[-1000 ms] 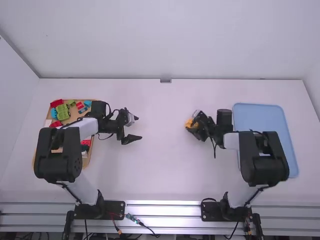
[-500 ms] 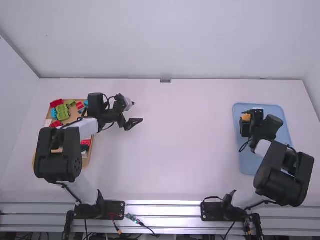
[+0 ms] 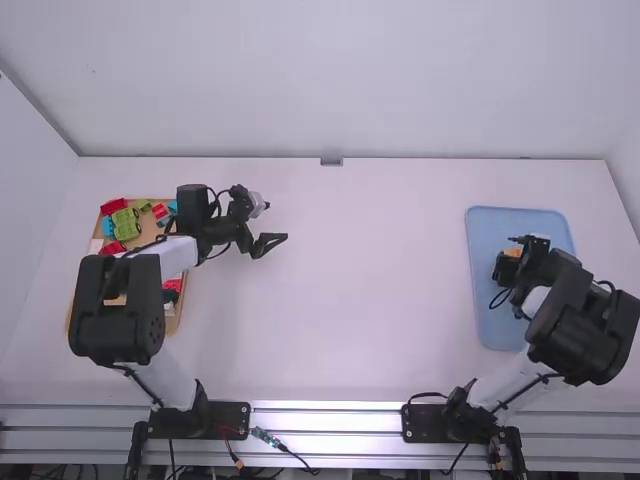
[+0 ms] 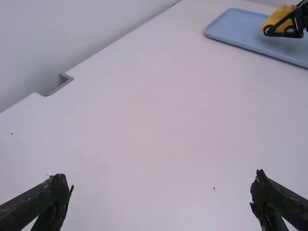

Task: Assemble lego blocks to make yellow taxi

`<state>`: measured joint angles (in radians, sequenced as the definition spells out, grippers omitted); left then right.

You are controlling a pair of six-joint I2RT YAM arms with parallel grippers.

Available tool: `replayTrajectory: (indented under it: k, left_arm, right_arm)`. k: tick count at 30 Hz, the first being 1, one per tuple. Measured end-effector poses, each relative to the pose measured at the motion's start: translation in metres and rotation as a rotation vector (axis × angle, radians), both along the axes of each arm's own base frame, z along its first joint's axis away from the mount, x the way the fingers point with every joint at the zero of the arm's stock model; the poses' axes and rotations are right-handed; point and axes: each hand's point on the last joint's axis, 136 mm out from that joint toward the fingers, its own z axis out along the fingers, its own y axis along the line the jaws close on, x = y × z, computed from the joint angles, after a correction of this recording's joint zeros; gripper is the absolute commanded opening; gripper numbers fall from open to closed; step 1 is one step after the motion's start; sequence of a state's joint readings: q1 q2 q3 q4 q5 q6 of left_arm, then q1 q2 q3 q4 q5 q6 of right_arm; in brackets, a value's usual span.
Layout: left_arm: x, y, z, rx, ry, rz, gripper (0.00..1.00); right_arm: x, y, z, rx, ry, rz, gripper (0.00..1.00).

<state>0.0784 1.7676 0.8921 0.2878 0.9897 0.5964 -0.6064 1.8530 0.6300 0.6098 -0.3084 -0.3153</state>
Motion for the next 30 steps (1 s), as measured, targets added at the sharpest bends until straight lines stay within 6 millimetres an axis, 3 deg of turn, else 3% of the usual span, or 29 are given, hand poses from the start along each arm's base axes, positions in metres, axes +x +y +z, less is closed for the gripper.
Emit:
replayTrajectory:
  k: [7,15,17,23,25,30]
  left_arm:
    - [0.011,0.013,-0.01,0.017,0.086,0.129,0.99]
    - [0.025,0.024,-0.023,0.056,0.184,0.315,0.99]
    - [0.024,0.022,-0.023,0.096,0.208,0.373,0.99]
    - [0.018,0.016,0.006,0.182,0.194,0.539,0.99]
    - [0.011,0.017,0.02,0.209,0.194,0.644,0.99]
    - [-0.014,0.016,0.054,0.253,0.159,0.832,0.99]
  right_arm:
    - [-0.01,0.006,-0.002,0.049,0.048,-0.015,0.99]
    - [-0.018,0.012,0.057,0.034,0.002,-0.044,0.99]
    - [-0.021,0.021,0.077,0.004,-0.002,-0.041,0.99]
    - [-0.02,0.066,0.118,-0.033,-0.038,0.024,0.99]
    - [-0.018,0.094,0.133,-0.041,-0.059,0.086,0.99]
    - [-0.022,0.157,0.148,-0.037,-0.068,0.245,0.99]
